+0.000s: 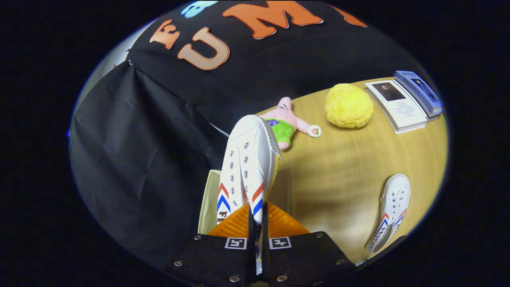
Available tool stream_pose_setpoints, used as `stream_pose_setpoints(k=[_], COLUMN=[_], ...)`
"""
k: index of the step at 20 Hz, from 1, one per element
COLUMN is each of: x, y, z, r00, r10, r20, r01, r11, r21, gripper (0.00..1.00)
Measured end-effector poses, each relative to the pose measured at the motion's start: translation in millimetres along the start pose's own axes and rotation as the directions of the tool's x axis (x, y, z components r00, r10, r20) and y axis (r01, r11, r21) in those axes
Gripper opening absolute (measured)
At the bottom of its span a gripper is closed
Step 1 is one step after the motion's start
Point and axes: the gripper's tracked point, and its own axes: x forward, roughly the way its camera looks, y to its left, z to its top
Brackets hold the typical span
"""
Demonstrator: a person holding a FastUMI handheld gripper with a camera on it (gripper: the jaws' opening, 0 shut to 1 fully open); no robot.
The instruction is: Open the storage box then place both shoes into the box .Put the left shoe in first, then the right shoe, with the right side of both shoes facing outward in a uniform manner.
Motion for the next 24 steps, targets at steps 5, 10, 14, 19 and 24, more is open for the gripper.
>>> stream_pose_setpoints(k=[5,10,14,19,24], x=[46.2,75.3,79.9,61.6,35.8], y=[43.7,59.5,52.7,70.9,47.3], z=[-24.7,-53.3,-69.9,-62.9,-25.2], r00=[0.997,0.989,0.961,0.955,0.981], r10=[0.014,-0.019,-0.071,0.015,0.018], r20=[-0.076,-0.147,-0.267,-0.297,-0.195], r01=[-0.021,-0.020,-0.027,-0.123,-0.093], r11=[0.995,0.965,0.938,0.929,0.920], r21=[-0.101,-0.261,-0.347,-0.349,-0.381], gripper=[0.06,0.06,0.06,0.32,0.69])
